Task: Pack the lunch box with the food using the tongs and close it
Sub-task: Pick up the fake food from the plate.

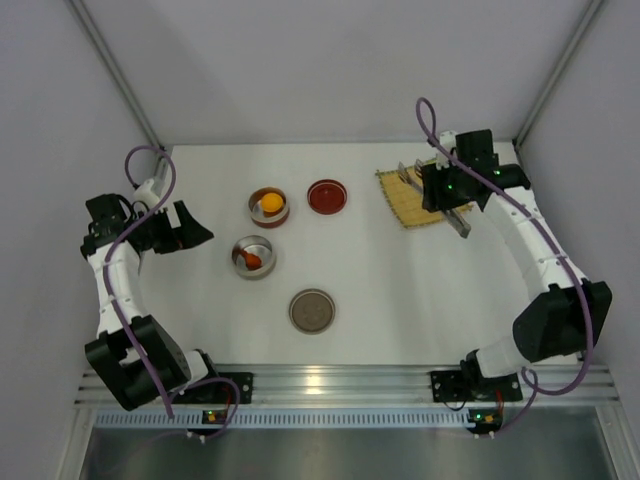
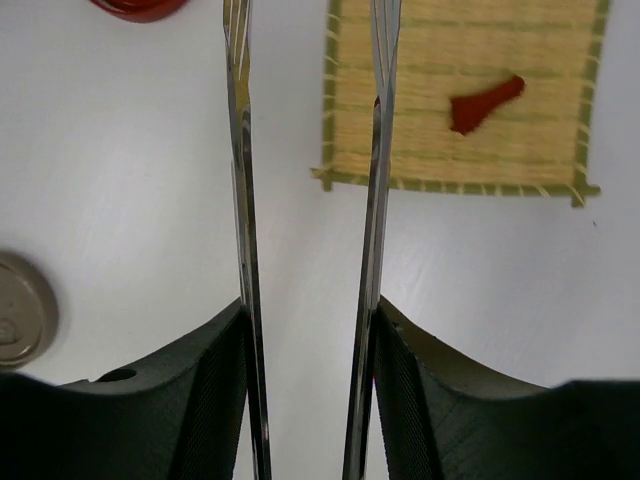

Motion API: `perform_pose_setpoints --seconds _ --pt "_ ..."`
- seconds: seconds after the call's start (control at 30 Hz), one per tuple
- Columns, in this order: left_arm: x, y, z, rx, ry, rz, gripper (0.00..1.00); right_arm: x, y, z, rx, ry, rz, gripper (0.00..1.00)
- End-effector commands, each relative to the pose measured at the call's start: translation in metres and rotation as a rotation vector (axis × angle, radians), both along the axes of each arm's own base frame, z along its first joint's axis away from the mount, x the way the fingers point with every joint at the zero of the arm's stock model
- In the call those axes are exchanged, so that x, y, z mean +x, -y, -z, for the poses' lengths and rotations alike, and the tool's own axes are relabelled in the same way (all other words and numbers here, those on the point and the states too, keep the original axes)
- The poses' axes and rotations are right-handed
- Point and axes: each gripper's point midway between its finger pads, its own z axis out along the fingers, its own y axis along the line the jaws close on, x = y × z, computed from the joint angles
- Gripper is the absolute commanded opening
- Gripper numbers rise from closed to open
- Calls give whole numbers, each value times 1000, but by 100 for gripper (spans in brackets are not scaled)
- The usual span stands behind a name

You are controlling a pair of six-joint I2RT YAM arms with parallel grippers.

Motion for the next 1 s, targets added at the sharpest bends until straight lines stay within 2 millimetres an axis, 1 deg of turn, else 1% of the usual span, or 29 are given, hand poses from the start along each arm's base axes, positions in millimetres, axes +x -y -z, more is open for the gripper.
perform_pose_setpoints --seconds 0.0,0.03,0.07,0.13,0.17,0.2,0.27,0.3,0.4,0.47,0.6,0.73,0.77,0.83,0.97 --pt "3 3 -10 -19 56 22 98 -10 54 8 -51 -9 162 47" --pt "4 3 -9 -25 53 18 98 -11 62 11 -60 -9 190 47" --pt "4 3 -10 -28 53 18 98 -12 68 19 -63 -19 215 48" --pt "5 4 -11 -36 54 20 98 -12 79 23 -86 -8 262 48" --pt "5 3 -11 -34 55 19 98 -10 80 29 -82 -8 278 49" --pt "5 3 -13 -30 57 17 98 -9 88 31 -108 -1 312 49" --pt "4 3 -13 -23 58 15 98 -8 92 39 -119 -9 351 51" --pt "4 2 -13 -15 61 15 98 -3 98 43 -136 -4 393 51" --pt "2 0 -13 10 65 10 98 0 105 56 -141 -33 474 51" --pt "1 0 -11 16 63 12 98 2 104 64 -135 -49 482 50" --pt "2 0 -9 10 54 13 98 8 96 72 -87 -52 477 50" --pt "4 -1 -9 5 57 12 98 19 91 72 -54 -54 486 52" --pt "4 0 -9 3 58 13 98 21 89 78 -53 -71 486 52" --pt "5 -1 -8 3 57 10 98 24 86 78 -36 -79 489 53" --pt "5 -1 -5 -2 49 12 98 32 81 86 -15 -102 487 54"
